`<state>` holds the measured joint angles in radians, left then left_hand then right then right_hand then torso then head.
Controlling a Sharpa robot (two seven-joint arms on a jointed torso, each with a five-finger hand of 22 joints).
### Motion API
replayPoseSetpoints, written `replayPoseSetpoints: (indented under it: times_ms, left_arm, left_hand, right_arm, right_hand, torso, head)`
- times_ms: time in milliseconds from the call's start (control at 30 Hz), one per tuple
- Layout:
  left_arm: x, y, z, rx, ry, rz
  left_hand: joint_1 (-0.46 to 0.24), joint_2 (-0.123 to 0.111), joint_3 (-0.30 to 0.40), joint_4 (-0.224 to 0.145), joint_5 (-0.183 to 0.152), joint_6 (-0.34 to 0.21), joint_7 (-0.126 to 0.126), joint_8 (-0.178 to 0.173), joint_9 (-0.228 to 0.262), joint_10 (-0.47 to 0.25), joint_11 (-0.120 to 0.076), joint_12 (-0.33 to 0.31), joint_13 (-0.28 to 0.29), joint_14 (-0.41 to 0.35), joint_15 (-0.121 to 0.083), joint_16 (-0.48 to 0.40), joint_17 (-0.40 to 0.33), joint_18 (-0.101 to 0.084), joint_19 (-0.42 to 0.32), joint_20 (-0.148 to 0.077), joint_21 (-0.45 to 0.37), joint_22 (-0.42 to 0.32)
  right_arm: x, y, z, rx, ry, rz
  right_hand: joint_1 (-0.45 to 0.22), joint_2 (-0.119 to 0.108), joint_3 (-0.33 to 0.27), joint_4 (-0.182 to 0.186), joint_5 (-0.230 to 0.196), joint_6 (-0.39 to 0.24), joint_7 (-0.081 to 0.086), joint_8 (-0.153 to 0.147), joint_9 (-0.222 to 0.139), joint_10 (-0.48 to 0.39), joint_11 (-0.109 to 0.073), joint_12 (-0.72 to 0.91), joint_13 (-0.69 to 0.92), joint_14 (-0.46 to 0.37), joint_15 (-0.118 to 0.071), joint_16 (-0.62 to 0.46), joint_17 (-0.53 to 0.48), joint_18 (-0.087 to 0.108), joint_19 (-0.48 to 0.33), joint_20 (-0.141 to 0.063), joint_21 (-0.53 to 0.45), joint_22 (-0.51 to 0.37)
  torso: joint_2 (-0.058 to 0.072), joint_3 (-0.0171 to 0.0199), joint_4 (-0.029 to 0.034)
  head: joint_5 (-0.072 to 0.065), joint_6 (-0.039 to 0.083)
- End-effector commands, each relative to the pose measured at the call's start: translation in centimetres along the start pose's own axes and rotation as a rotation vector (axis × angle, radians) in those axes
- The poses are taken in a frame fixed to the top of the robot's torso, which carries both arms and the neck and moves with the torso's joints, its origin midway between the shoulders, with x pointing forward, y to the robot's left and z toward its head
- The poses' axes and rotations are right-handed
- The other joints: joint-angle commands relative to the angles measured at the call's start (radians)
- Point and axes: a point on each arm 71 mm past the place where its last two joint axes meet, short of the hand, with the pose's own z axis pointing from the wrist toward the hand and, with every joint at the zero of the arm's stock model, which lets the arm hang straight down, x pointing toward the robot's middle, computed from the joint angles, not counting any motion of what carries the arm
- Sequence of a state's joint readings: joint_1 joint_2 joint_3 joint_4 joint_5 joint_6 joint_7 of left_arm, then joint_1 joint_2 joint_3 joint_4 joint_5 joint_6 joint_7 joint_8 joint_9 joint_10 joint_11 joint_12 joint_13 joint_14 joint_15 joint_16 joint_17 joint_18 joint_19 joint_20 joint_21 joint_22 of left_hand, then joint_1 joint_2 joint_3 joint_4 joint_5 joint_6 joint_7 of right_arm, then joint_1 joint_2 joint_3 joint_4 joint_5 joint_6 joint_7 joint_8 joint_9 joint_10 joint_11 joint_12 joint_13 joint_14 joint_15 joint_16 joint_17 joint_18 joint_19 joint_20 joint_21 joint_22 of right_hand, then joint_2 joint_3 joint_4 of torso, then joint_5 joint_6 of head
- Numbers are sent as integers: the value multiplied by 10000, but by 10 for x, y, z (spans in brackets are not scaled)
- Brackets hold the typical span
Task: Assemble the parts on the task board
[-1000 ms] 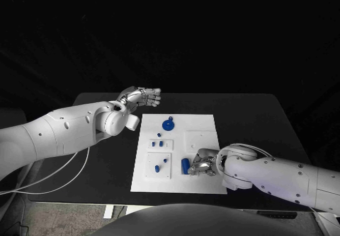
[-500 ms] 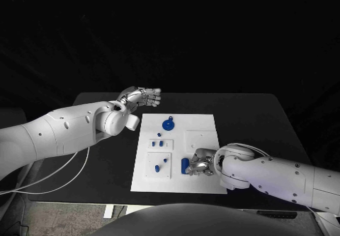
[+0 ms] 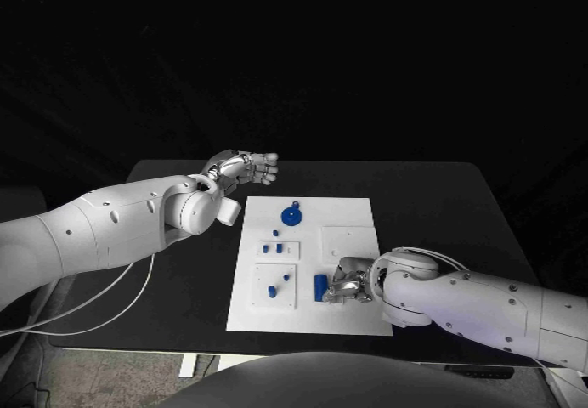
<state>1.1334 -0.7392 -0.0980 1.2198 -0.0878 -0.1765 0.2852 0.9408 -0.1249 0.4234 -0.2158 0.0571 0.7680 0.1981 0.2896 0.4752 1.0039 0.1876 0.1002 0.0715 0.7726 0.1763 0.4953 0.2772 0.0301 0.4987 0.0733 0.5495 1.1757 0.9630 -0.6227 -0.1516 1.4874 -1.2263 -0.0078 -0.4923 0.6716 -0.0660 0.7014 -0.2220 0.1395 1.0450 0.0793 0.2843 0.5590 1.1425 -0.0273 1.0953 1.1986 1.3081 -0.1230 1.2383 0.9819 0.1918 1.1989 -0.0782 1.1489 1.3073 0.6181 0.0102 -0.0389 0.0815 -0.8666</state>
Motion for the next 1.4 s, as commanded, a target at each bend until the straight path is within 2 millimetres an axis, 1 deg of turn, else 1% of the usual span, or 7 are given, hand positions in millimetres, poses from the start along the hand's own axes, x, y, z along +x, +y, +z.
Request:
replayPoseSetpoints:
  times_ms: [33,267,333,433,500,933,1400]
  left_arm:
    - [2,-1,0,80,184,-11]
    - [2,-1,1,75,186,-10]
    - [2,-1,1,77,179,-8]
    - [2,-1,1,76,185,-10]
    - [2,-1,1,77,182,-9]
    - [3,-1,1,63,209,-14]
    - [-1,-1,2,51,128,11]
  left_hand:
    - [-54,52,-24,-5,6,-78,-9,47,-11,-41,-6,43,-4,-44,49,-36,15,186,-6,67,-51,15]
    - [-52,53,-23,-5,6,-79,-9,50,-12,-41,-6,44,-3,-45,50,-41,20,186,-8,68,-54,17]
    - [-51,52,-22,-6,6,-79,-10,51,-12,-41,-6,45,-3,-46,50,-42,21,186,-8,68,-56,18]
    - [-50,52,-22,-6,6,-79,-10,52,-12,-42,-6,45,-3,-46,51,-44,23,186,-9,69,-57,19]
    - [-49,52,-21,-7,6,-79,-10,53,-12,-42,-6,45,-3,-46,51,-45,24,186,-10,69,-58,20]
    - [-57,56,-22,0,5,-81,-9,57,-13,-43,-5,47,-3,-46,53,-51,32,184,-11,72,-63,25]
    - [-72,70,-24,14,4,-82,-9,64,-14,-43,-5,51,-2,-42,54,-58,44,184,-11,74,-69,32]
  right_arm:
    - [1,0,0,71,122,-315]
    - [2,1,0,-15,229,-172]
    - [2,0,-1,-16,243,-111]
    - [2,-2,-1,-18,215,-71]
    - [1,-3,-2,-1,176,-44]
    - [-1,0,4,35,-80,-324]
    - [-2,0,6,115,-114,-415]
  right_hand:
    - [-5,-144,-142,-74,-16,119,55,5,13,68,15,-9,15,3,-80,-13,13,700,59,22,29,151]
    - [-38,-289,-336,-101,-192,113,51,-4,9,60,18,-42,24,2,-82,-28,12,700,53,20,4,135]
    - [-82,-539,-448,9,-820,116,46,-13,2,62,6,-70,39,2,-91,-42,13,700,48,6,-32,118]
    - [-160,-949,-503,206,-903,116,39,-12,7,62,-3,-90,49,2,-102,-45,20,700,60,-14,-50,108]
    - [-177,-1025,-515,286,-902,111,36,-10,13,71,-7,-87,59,2,-107,-44,23,700,68,-26,-52,105]
    - [206,-12,-281,365,-902,105,24,12,55,103,-19,-81,115,-10,-117,-47,43,700,48,-86,-61,120]
    - [240,200,130,671,-903,112,32,10,65,116,-10,-108,142,-9,-107,-48,55,700,41,-54,-53,135]
  torso:
    - [-2,8,0]
    - [-4,12,-7]
    - [-5,13,-5]
    - [-2,12,-6]
    - [-2,9,-10]
    - [-5,8,3]
    - [-3,10,-4]
  head:
    - [11,-20]
    - [15,-35]
    - [10,-40]
    - [13,-42]
    - [16,-46]
    - [-5,-61]
    - [1,-61]
